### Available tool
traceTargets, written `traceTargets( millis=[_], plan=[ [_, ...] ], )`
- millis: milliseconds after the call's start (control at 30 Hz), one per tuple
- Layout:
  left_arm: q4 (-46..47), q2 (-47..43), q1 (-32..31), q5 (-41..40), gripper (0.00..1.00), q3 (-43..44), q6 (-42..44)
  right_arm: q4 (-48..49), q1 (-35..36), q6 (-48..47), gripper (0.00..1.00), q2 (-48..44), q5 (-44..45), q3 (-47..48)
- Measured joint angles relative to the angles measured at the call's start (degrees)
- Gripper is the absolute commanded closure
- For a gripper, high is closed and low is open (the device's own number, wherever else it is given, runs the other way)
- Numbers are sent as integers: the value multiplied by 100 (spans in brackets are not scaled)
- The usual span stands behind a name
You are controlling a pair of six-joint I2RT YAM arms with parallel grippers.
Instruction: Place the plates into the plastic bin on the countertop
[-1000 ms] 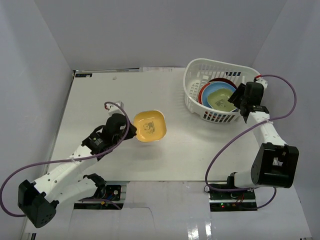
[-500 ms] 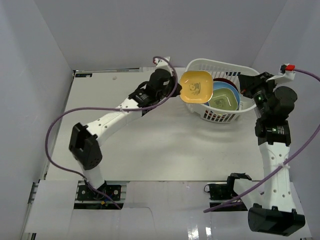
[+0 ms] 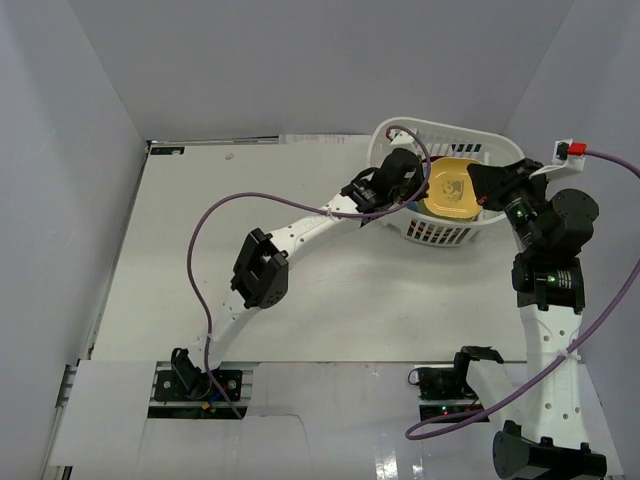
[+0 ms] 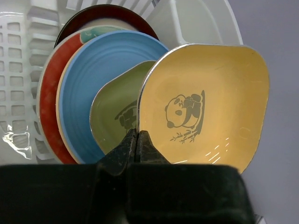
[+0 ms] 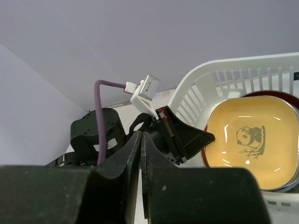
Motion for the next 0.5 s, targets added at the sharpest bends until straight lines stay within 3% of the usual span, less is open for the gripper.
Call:
traceTargets(
  millis=[33, 67, 200, 300, 500],
  plan=[
    [2, 92, -26, -26, 77, 59, -22, -63, 0, -11, 91, -15, -7, -13],
    [-9, 142, -42, -61, 53, 59, -17, -116, 0, -17, 88, -28, -7, -17],
    [7, 153, -48, -262, 16, 35, -13, -240, 2, -92, 79, -109, -17, -17],
    [98, 26, -44, -431, 5, 4, 138, -251, 2, -101, 73, -127, -85, -17],
    [407, -1180, -26, -610, 2, -940, 697, -286, 0, -76, 54, -166, -254, -17]
  ],
)
